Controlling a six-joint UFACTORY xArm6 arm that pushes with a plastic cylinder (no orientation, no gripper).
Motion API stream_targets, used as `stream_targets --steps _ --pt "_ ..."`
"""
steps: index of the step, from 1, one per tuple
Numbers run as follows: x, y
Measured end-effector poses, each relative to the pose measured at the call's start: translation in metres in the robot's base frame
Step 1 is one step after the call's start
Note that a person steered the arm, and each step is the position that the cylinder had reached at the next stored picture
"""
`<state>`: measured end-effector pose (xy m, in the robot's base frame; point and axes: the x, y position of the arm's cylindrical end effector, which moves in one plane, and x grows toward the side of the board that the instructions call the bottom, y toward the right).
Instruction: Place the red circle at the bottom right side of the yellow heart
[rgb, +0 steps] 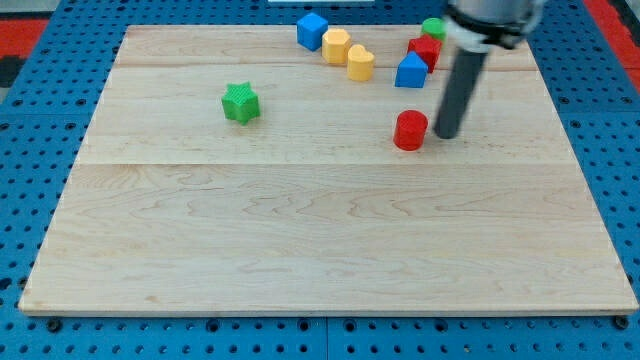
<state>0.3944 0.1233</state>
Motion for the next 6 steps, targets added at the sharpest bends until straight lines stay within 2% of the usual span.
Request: stream_targets --steps 1,3,4,6 --pt "0.03 -0.015" --pt "-0.031 -0.023" --pt "0.027 -0.016" --pt "-0.004 -0.061"
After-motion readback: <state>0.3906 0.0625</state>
